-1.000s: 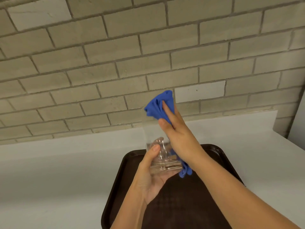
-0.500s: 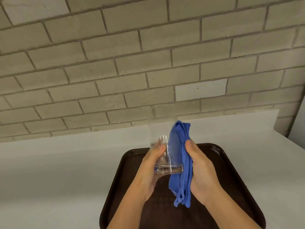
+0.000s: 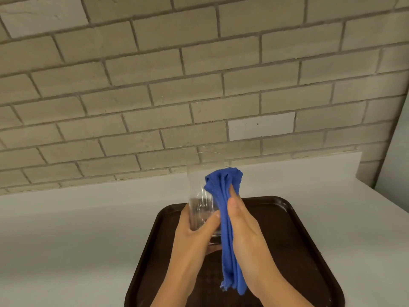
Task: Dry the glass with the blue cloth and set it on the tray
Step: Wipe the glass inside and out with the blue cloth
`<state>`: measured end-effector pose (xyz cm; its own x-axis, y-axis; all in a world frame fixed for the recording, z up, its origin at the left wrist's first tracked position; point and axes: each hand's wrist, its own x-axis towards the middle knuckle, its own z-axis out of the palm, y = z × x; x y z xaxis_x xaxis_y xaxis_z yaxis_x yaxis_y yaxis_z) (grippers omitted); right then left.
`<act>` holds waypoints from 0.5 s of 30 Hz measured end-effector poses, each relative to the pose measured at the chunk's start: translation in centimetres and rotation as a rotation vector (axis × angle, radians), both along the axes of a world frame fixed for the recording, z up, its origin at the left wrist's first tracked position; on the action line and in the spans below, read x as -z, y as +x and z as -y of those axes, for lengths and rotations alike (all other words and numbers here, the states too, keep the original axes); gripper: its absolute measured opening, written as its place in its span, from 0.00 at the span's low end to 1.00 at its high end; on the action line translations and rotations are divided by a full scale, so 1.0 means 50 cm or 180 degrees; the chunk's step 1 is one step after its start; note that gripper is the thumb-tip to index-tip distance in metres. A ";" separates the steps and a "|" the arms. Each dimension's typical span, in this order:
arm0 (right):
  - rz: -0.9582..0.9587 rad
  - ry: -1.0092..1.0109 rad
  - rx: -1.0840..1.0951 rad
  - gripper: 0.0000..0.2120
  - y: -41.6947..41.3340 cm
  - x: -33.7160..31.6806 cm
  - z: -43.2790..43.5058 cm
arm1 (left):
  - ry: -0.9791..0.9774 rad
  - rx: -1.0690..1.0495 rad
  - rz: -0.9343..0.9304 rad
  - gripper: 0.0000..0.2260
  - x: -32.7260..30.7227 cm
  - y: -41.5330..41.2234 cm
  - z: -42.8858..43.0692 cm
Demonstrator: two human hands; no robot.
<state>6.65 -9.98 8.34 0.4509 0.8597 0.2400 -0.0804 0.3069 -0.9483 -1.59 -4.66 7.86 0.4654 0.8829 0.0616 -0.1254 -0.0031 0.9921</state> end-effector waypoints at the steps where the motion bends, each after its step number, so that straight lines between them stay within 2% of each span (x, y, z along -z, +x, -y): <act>1: 0.0142 0.0067 0.0033 0.23 0.000 -0.005 -0.001 | -0.0001 0.0003 0.0090 0.28 0.000 0.000 -0.002; 2: 0.0412 0.0130 0.0042 0.23 0.001 -0.012 -0.003 | -0.0022 0.0030 0.0206 0.29 0.000 0.001 -0.003; 4: 0.0861 0.0180 -0.0021 0.15 0.006 -0.038 -0.015 | -0.0138 0.0192 0.0512 0.28 0.000 0.001 -0.004; 7: 0.1181 0.0306 0.0032 0.19 0.039 -0.084 -0.050 | -0.0241 0.0532 0.0789 0.26 -0.004 0.008 -0.004; 11: 0.1183 0.0382 0.0172 0.20 0.071 -0.123 -0.081 | -0.0349 0.0675 0.0951 0.20 -0.017 0.024 -0.019; 15: 0.0819 0.0064 0.0258 0.20 0.072 -0.103 -0.083 | -0.0561 0.0618 0.1126 0.12 -0.031 0.041 -0.047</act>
